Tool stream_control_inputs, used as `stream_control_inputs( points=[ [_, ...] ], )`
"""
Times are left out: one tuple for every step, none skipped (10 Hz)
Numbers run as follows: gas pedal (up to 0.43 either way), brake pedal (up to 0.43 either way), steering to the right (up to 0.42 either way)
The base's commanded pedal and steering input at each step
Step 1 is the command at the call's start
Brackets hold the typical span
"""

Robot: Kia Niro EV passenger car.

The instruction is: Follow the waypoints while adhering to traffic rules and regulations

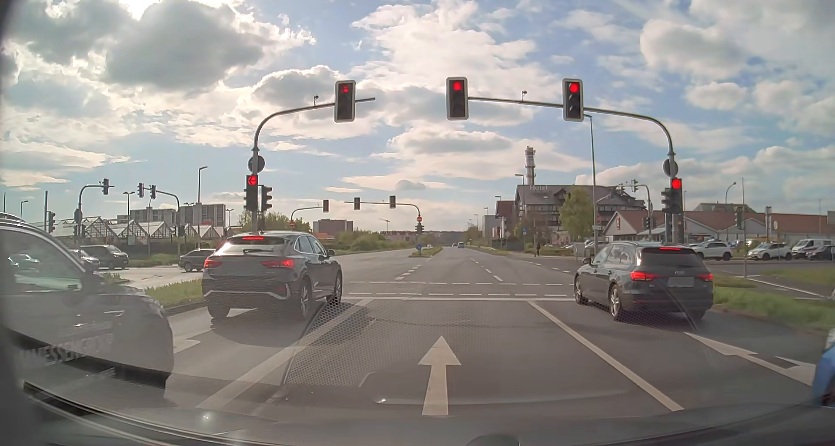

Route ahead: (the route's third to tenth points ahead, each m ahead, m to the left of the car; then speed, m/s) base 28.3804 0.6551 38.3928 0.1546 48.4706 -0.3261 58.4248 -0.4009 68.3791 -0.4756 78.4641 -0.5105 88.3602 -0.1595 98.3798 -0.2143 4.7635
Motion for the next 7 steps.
stream_control_inputs(
  points=[
    [0.0, 0.213, 0.001],
    [0.0, 0.213, 0.001],
    [0.0, 0.213, 0.001],
    [0.0, 0.213, 0.001],
    [0.0, 0.213, 0.001],
    [0.0, 0.213, 0.001],
    [0.0, 0.207, 0.001]
  ],
)
